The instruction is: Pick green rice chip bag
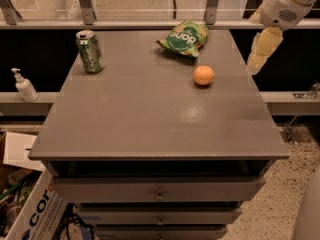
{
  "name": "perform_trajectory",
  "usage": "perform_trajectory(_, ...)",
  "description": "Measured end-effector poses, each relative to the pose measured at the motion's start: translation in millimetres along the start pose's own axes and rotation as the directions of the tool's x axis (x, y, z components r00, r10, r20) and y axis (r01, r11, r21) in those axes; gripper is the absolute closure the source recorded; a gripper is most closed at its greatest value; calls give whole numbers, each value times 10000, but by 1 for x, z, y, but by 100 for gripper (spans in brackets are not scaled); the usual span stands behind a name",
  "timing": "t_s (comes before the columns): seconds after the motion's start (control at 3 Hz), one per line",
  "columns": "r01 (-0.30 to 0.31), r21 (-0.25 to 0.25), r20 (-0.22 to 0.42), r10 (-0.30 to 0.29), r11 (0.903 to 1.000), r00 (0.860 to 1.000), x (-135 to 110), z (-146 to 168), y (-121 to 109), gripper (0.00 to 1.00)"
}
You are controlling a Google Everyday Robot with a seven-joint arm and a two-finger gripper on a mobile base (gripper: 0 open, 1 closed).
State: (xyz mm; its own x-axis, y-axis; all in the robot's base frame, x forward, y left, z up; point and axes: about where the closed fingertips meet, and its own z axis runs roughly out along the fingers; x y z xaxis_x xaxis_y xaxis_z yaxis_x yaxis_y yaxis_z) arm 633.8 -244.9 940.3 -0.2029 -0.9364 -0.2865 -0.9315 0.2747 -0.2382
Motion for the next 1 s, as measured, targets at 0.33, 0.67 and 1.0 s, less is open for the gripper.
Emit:
perform_trajectory(0.33, 47, 249, 30, -48, 9997, 10000, 1, 8, -17, 0)
perform_trajectory(0.67, 159, 705, 197, -173, 9974, 9997, 2, 13, -36, 0)
perform_trajectory(1.0, 266, 993, 324, -300, 9947, 9990, -1, 23, -56, 0)
